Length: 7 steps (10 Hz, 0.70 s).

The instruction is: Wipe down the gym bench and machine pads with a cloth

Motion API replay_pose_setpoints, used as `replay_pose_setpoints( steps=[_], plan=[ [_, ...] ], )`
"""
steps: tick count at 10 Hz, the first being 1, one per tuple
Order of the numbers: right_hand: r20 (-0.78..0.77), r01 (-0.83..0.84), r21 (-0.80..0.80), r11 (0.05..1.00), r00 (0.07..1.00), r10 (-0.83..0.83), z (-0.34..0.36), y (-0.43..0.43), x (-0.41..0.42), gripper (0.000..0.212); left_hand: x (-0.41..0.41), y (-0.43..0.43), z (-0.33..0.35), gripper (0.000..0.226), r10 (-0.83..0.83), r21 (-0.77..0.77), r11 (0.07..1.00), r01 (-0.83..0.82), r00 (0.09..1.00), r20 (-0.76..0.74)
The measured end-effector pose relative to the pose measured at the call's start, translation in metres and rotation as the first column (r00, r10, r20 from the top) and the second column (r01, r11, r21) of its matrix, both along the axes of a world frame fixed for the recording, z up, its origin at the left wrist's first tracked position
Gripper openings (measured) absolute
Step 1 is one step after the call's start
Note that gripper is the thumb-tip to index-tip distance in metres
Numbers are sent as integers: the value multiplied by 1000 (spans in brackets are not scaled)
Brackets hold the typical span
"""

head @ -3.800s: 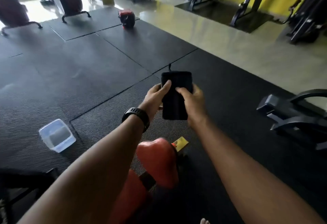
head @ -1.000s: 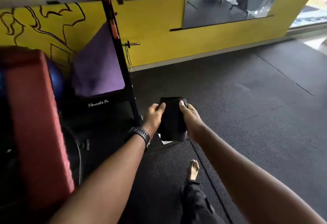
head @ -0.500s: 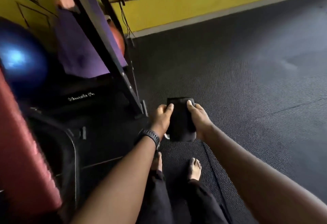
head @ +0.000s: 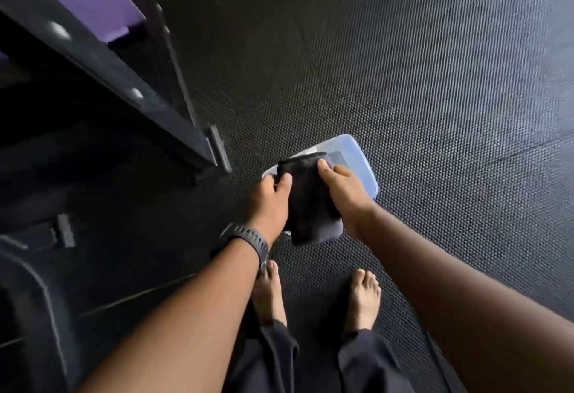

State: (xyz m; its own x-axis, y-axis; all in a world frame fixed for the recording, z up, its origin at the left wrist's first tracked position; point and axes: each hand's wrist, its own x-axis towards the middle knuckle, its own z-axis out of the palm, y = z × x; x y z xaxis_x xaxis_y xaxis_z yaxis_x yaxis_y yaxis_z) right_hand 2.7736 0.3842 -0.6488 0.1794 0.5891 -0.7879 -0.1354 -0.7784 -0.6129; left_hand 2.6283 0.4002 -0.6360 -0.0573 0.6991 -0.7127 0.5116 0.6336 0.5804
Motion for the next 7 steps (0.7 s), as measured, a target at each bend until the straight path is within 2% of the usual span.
replay_pose_setpoints(
  steps=[2, 3, 4, 5, 6, 7],
  plan=[
    [45, -1, -61, 998, 999, 3, -91, 18, 8, 38, 13, 21, -87, 68, 17, -51, 999, -16, 1000, 17],
    [47, 15, -97, 995, 999, -10, -119, 19, 9, 40, 14, 29, -123, 64, 3, -96, 995, -1, 1000, 19],
    [64, 5, -107, 994, 998, 2, -140, 21, 12, 41, 14, 31, -148, 38, 6, -141, 990, -7, 1000, -10],
    [80, -37, -122, 992, 996, 47, -154, 23, 16, 44, 11, 31, -168, 36, -24, -193, 981, 18, 999, -29],
    [130, -73, -149, 986, 987, 93, -165, 24, 19, 51, 5, 34, -182, 62, -82, -245, 967, 65, 995, -61],
    [143, -72, -170, 983, 985, 97, -169, 21, 20, 53, 2, 35, -187, 59, -96, -257, 964, 71, 992, -87]
  ],
)
